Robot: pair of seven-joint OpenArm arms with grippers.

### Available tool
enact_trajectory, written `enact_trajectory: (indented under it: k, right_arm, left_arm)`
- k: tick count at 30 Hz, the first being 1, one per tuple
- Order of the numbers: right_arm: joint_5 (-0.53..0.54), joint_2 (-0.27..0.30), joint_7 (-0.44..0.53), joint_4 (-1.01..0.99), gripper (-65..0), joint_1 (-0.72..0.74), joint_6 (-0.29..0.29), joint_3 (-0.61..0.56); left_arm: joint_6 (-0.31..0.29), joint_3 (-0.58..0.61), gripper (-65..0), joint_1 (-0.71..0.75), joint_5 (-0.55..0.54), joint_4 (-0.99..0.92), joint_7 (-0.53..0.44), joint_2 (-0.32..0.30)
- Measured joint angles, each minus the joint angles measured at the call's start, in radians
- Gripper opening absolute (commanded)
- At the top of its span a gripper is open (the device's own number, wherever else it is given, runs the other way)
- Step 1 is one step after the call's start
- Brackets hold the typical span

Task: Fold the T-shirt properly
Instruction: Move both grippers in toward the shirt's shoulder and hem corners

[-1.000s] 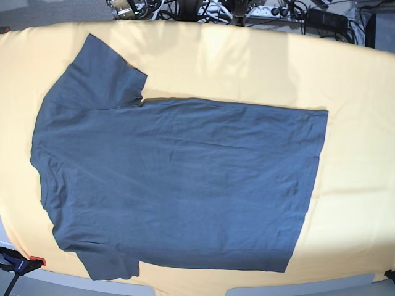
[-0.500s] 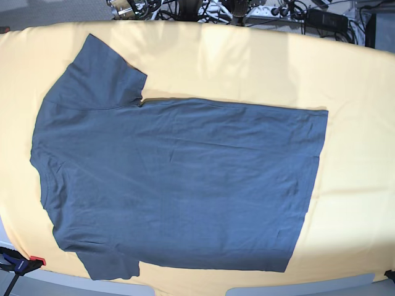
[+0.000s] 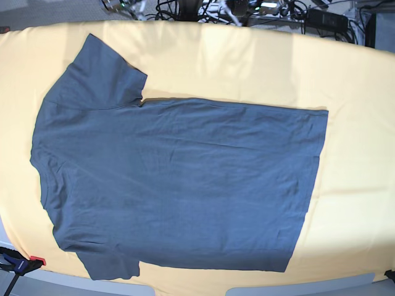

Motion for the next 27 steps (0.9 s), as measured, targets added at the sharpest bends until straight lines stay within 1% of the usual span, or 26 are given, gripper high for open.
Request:
enact_trajectory:
  k: [3,5,6,8,10,11,12,14,16,18,19,21,22,24,27]
  right_arm:
    - [0.008,0.035,-0.047,0.114,-65.0,-0.093,0.094,0.000]
    - [0.042,0.055,-0.093,0.216,-65.0,-0.156,0.136,-0.001]
    - [0.069,0.066,-0.109,0.272,-65.0,-0.188,0.148,-0.001]
    - [0.116,0.095,-0.154,0.391,-65.0,-0.257,0.170,-0.001]
    - [0.125,0.122,-0.186,0.509,-65.0,-0.339,0.179,0.001]
    - [0.125,0.140,-0.196,0.569,-65.0,-0.383,0.176,0.003]
    - [0.129,0.155,-0.203,0.629,-65.0,-0.427,0.174,0.004]
    - [0.124,0.186,-0.212,0.758,-65.0,-0.522,0.164,0.003]
    - [0.130,0.213,-0.212,0.894,-65.0,-0.613,0.140,0.000]
    - [0.138,0.253,-0.237,1.039,-65.0,-0.699,0.117,-0.002]
    - [0.135,0.277,-0.266,1.108,-65.0,-0.737,0.089,-0.002]
    - [0.122,0.320,-0.330,1.242,-65.0,-0.811,0.026,0.004]
    - [0.113,0.336,-0.357,1.303,-65.0,-0.850,-0.005,0.005]
    - [0.039,0.353,-0.377,1.417,-65.0,-0.925,-0.061,0.005]
    - [-0.090,0.364,-0.379,1.561,-65.0,-1.019,-0.151,0.001]
  left_arm:
    - [-0.064,0.000,-65.0,0.094,0.014,0.082,0.015,-0.064]
    - [-0.097,-0.001,-65.0,0.166,0.010,0.156,0.021,-0.092]
    - [-0.108,-0.001,-65.0,0.203,0.009,0.199,0.023,-0.101]
    - [-0.108,0.001,-65.0,0.278,0.007,0.294,0.027,-0.122]
    - [-0.114,0.002,-65.0,0.352,-0.006,0.400,0.046,-0.160]
    - [-0.105,0.002,-65.0,0.389,-0.037,0.452,0.065,-0.182]
    - [-0.080,-0.001,-65.0,0.426,-0.062,0.506,0.089,-0.203]
    - [-0.052,0.000,-65.0,0.503,-0.081,0.620,0.143,-0.249]
    - [-0.037,-0.001,-65.0,0.577,-0.082,0.737,0.183,-0.291]
    - [-0.049,0.000,-65.0,0.649,-0.082,0.869,0.198,-0.330]
    - [-0.049,-0.001,-65.0,0.683,-0.087,0.933,0.206,-0.349]
    - [-0.029,-0.018,-65.0,0.756,-0.082,1.058,0.217,-0.389]
    - [-0.009,-0.035,-65.0,0.795,-0.074,1.117,0.226,-0.410]
    - [-0.005,-0.086,-65.0,0.866,-0.039,1.228,0.242,-0.441]
    - [-0.009,-0.177,-65.0,0.961,-0.021,1.389,0.289,-0.465]
